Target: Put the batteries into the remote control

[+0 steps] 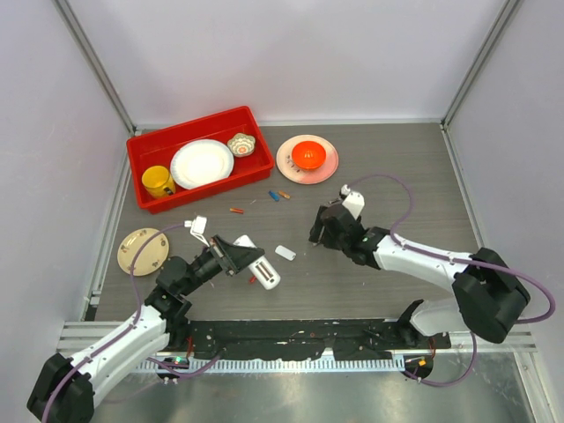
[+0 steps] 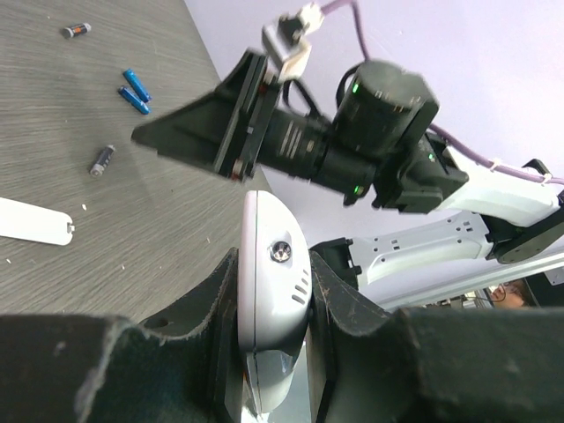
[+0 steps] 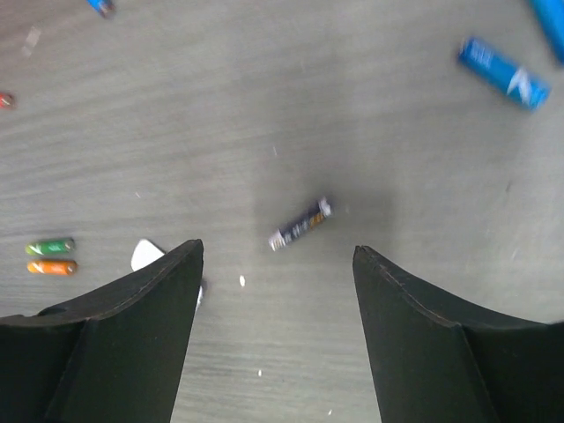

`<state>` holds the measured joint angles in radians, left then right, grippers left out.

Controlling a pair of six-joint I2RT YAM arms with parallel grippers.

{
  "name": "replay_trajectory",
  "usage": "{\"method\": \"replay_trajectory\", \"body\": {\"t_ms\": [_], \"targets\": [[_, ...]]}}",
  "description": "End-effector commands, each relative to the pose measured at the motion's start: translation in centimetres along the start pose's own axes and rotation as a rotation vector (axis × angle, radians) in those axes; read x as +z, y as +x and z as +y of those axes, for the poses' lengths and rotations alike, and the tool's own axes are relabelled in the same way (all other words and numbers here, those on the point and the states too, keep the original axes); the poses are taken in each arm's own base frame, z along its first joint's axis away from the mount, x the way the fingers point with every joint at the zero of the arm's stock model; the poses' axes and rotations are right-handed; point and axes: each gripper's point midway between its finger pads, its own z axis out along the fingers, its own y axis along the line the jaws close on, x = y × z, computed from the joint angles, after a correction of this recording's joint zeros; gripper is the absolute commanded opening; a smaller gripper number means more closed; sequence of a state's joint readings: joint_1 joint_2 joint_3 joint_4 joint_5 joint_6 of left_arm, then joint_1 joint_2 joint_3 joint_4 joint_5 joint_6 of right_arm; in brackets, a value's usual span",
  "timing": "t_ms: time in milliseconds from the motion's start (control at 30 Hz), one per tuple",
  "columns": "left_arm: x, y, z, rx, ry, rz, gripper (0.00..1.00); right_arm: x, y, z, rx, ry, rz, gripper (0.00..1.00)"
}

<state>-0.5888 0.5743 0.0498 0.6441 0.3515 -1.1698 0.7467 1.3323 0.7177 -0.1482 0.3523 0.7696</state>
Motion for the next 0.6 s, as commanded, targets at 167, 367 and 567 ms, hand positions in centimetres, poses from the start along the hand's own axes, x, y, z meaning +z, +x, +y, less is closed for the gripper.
{"method": "replay_trajectory", "body": {"t_ms": [167, 367, 567], "targets": [[0.0, 0.1, 0.7, -0.019, -0.006, -0.017, 0.0, 0.9, 2.5, 0.9, 0.226, 0.136, -0.045, 0.71], [0.0, 0.0, 0.7, -0.015, -0.01, -0.022, 0.0, 1.7, 2.4, 0.0, 0.216, 0.21, -0.071, 0.65], [0.1, 0.0, 1.1, -0.015, -0.023, -0.019, 0.0, 2.7, 2.4, 0.3, 0.195, 0.268, -0.056, 0.61]]}}
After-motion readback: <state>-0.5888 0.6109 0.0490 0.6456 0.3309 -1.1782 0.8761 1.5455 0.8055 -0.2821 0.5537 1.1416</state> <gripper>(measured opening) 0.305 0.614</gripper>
